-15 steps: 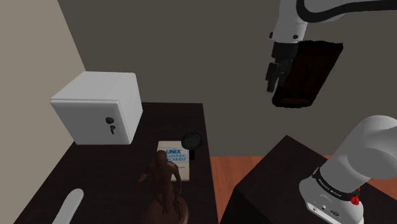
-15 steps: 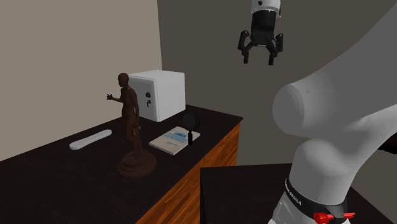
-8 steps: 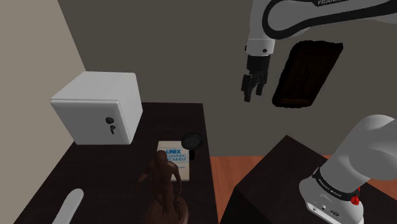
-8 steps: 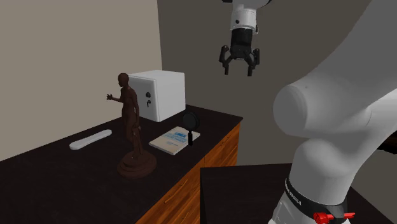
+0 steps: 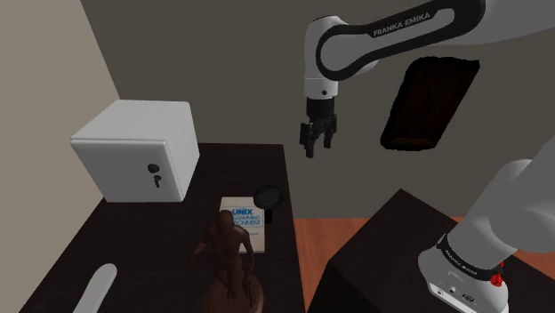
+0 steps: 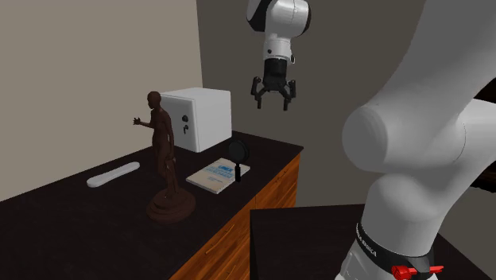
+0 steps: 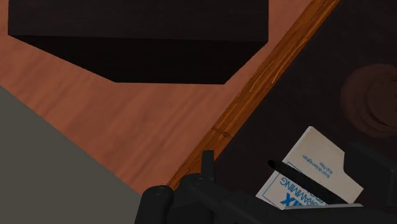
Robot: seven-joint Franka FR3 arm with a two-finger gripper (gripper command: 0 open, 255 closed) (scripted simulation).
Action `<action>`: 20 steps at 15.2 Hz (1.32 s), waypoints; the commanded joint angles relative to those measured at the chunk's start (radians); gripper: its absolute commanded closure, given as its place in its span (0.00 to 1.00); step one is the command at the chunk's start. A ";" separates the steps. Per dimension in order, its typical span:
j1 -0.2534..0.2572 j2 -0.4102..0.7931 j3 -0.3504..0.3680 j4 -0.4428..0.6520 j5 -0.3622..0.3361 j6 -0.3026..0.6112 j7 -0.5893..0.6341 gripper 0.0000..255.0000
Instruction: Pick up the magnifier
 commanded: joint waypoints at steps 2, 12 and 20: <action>0.020 0.107 0.023 0.062 0.003 0.033 0.029 0.00; 0.098 0.497 0.066 0.376 -0.028 0.068 0.114 0.00; 0.151 0.723 0.071 0.580 -0.051 0.069 0.146 0.00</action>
